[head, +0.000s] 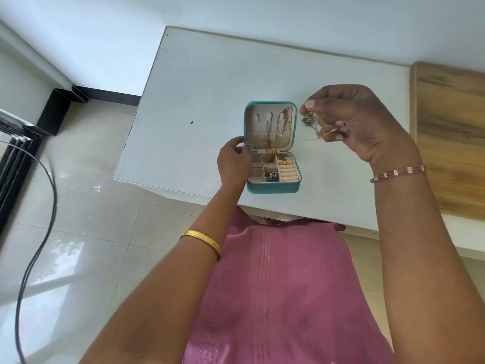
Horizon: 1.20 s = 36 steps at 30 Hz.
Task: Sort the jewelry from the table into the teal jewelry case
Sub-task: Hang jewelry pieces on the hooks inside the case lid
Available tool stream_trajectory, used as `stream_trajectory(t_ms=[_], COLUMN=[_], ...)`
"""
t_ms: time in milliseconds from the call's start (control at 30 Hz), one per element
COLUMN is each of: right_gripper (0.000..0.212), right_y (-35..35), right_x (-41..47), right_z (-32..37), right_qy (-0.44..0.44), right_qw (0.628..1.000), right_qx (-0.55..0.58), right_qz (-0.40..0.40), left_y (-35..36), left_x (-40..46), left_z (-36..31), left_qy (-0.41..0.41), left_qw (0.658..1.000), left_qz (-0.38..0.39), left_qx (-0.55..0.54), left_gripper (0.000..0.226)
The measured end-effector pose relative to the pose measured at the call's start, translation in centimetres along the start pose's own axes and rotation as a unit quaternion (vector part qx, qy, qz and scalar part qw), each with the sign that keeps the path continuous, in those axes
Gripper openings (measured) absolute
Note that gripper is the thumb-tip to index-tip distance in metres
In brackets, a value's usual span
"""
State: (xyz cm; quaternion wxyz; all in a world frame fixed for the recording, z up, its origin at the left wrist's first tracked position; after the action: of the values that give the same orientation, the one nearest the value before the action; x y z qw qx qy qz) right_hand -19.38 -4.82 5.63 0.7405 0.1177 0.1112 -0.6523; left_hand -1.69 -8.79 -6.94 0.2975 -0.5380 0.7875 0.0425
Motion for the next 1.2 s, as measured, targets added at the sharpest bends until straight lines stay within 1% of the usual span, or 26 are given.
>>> stream_trajectory(t_ms=[100,200,300,400,467,567,700,767,833,900,967,1100,1200], right_gripper=[0.026,0.025,0.015,0.017,0.018,0.021,0.022,0.023,0.021,0.022,0.027,0.031,0.031], right_y=[-1.9,-3.3,-4.4,-5.3,-5.6,-6.0,-6.9,-7.5,-7.7,-7.3,-6.2,-5.9,-6.0], right_x=[-0.6,-0.9,-1.3,-1.9,-2.1,-2.4,-2.9,-3.2,-3.2,-3.0,-2.6,-2.7,-3.2], right_z=[-1.4,-3.4,-6.1,-9.3,-11.0,-12.6,-13.6,-13.8,-13.3,-11.9,-11.1,-10.9,-10.3], right_qy=[0.01,0.046,0.116,0.186,0.214,0.224,0.215,0.221,0.229,0.214,0.198,0.198,0.175], right_qw=[0.996,0.989,0.983,0.972,0.965,0.961,0.951,0.943,0.93,0.915,0.906,0.89,0.888], right_qx=[0.025,0.039,0.017,0.002,0.006,0.016,0.018,-0.018,-0.117,-0.219,-0.28,-0.326,-0.322], right_qz=[-0.084,-0.136,-0.143,-0.146,-0.149,-0.163,-0.221,-0.249,-0.263,-0.263,-0.246,-0.25,-0.277], left_y=[0.2,0.4,0.5,0.6,0.7,0.7,0.7,0.7,0.8,0.9,1.0,1.1,1.1], left_x=[-0.3,-0.5,-0.6,-0.6,-0.6,-0.5,-0.5,-0.6,-0.6,-0.6,-0.6,-0.7,-0.8], left_z=[-0.1,-0.2,-0.1,0.0,0.1,0.3,0.4,0.5,0.5,0.6,0.6,0.6,0.7], left_qy=[0.0,0.005,0.006,0.007,0.007,0.008,0.009,0.008,0.008,0.007,0.006,0.01,0.01], left_qw=[1.0,1.0,1.0,1.0,1.0,1.0,0.999,0.999,0.999,0.999,0.999,0.999,0.999], left_qz=[0.004,0.005,0.001,-0.004,-0.006,-0.011,-0.017,-0.019,-0.02,-0.02,-0.021,-0.019,-0.021], left_qx=[0.01,0.025,0.027,0.027,0.029,0.028,0.031,0.03,0.029,0.029,0.029,0.028,0.026], left_gripper=[0.034,0.036,0.037,0.038,0.039,0.04,0.042,0.042,0.043,0.043,0.043,0.044,0.044])
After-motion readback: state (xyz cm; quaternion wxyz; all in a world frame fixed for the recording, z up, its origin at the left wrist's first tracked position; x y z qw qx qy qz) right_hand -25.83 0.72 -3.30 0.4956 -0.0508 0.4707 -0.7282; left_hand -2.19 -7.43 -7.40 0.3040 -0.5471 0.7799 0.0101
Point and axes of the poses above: each hand's wrist, its own x-axis towards the middle knuckle, its own y-axis out of the palm, z = x × y, the point moved 8 cm from there along x, towards the middle knuckle, and after that the axes turned 15 degrees about z, right-handed, at the moved point
